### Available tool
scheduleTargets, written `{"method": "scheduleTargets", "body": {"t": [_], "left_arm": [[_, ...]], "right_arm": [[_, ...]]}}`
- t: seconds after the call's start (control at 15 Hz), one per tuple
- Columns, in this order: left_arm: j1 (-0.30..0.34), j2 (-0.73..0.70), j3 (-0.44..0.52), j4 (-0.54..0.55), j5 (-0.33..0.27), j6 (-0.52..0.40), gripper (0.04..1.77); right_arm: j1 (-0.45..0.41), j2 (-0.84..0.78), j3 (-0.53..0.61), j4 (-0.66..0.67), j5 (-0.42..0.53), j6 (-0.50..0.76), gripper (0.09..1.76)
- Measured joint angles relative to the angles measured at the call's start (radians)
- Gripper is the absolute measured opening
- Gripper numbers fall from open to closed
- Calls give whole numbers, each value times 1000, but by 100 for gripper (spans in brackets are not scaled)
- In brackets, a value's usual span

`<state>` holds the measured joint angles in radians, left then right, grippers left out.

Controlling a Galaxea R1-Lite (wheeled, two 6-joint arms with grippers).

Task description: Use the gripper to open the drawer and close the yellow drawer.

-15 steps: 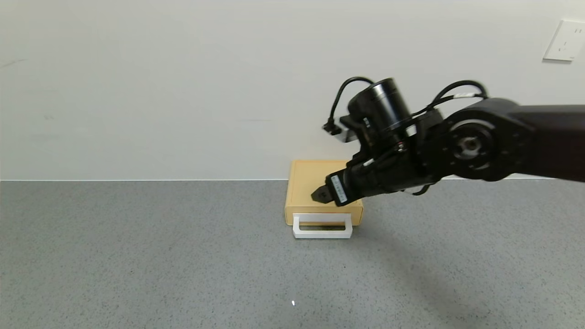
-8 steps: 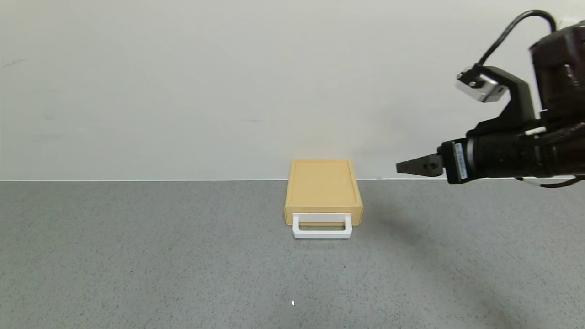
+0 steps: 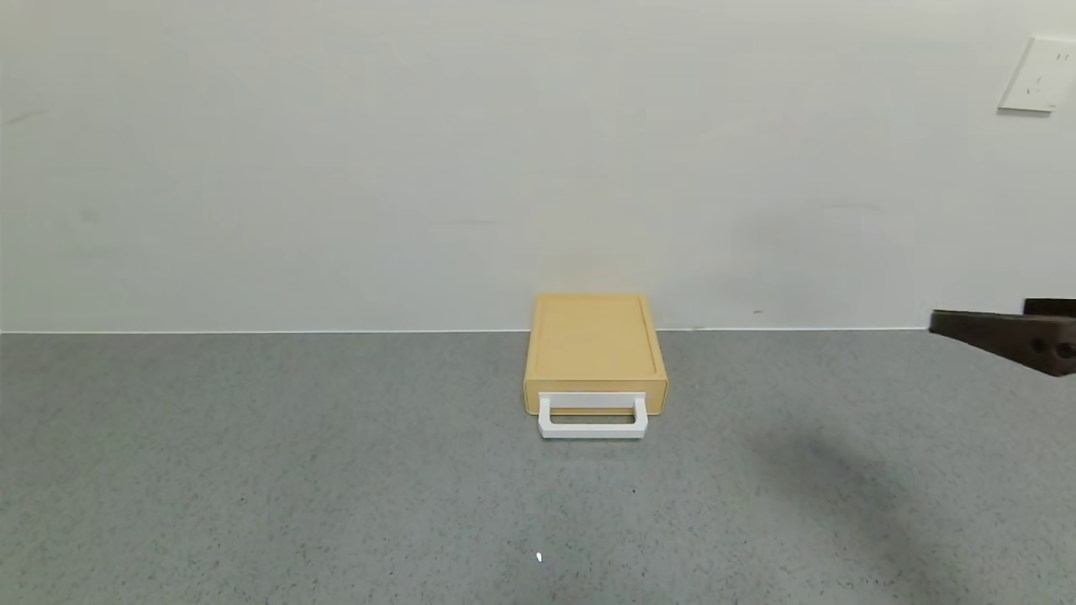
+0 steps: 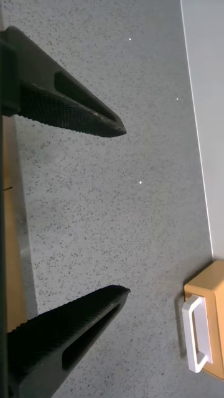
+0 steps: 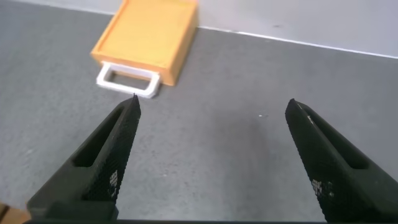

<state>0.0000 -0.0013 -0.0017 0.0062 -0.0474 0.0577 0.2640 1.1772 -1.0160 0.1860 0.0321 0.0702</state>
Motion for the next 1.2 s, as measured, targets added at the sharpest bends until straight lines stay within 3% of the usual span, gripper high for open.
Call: {"method": "scheduleTargets", "body": {"t": [0.47,0.87,1.2], "left_arm": [[0,0,0,0,0,0,172],[0,0,0,0,0,0,172],[0,0,0,0,0,0,172]], "right_arm": [[-169,-436,212,6,-95,0,171],[-205,-748,346,150,-143,-3,171],[-229,-934,492,114,-101,-10,171]]}}
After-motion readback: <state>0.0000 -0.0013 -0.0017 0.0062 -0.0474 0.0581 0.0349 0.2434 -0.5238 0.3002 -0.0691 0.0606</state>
